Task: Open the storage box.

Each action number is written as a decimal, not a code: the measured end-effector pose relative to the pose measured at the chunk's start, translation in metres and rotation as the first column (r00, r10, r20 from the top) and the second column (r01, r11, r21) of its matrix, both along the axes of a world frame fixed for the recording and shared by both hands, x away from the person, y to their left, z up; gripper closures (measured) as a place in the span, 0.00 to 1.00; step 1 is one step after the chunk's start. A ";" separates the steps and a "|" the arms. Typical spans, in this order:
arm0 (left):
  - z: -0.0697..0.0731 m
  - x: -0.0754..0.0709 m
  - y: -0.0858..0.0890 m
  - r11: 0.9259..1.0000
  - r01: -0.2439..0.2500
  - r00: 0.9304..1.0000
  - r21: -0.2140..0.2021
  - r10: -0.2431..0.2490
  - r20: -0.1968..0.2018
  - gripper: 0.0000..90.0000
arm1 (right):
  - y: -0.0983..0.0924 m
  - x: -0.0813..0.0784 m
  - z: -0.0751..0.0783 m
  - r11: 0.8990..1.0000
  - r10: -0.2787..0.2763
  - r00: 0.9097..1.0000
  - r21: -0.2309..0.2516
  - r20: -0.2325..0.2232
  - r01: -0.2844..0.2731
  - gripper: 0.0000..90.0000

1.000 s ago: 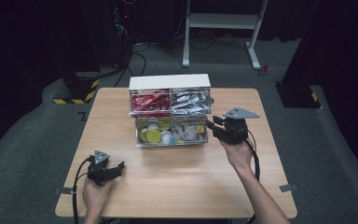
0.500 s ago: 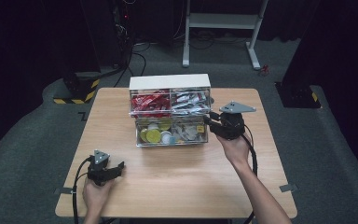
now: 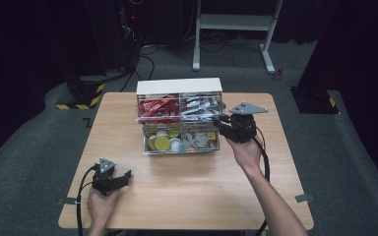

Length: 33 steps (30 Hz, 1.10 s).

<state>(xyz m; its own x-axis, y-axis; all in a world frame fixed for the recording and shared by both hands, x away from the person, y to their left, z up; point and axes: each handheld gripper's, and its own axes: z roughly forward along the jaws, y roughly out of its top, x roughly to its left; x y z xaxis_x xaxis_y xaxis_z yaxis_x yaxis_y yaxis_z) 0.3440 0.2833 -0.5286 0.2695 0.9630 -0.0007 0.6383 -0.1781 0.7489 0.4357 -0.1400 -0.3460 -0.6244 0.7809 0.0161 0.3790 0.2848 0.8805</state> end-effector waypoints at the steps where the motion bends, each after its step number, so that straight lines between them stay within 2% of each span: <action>1: 0.000 0.000 0.000 1.000 0.000 1.000 0.000 0.000 0.000 0.31 | 0.001 0.001 0.001 1.000 -0.007 1.000 -0.001 -0.003 0.007 0.74; 7: 0.000 0.000 0.000 1.000 0.000 1.000 0.000 0.000 0.000 0.31 | 0.000 0.002 0.003 1.000 -0.014 1.000 0.005 -0.002 0.014 0.74; 19: 0.000 0.000 0.000 1.000 -0.001 1.000 0.001 0.001 0.001 0.31 | -0.002 0.004 0.018 1.000 -0.013 1.000 0.025 0.011 0.013 0.73; 24: 0.000 0.000 0.000 1.000 -0.001 1.000 0.000 0.001 0.001 0.31 | 0.003 0.005 0.028 1.000 -0.007 0.999 0.012 0.032 0.007 0.72; 33: 0.000 0.000 0.000 1.000 0.000 1.000 0.001 0.000 0.001 0.31 | 0.010 0.009 0.033 1.000 0.001 0.999 0.007 0.033 -0.001 0.71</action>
<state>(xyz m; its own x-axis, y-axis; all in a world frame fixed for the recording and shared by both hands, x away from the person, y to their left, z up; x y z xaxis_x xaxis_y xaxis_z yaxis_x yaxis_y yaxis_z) 0.3441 0.2834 -0.5287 0.2697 0.9629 0.0010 0.6373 -0.1792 0.7495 0.4442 -0.1297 -0.3131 -0.6255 0.7802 0.0007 0.3491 0.2791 0.8945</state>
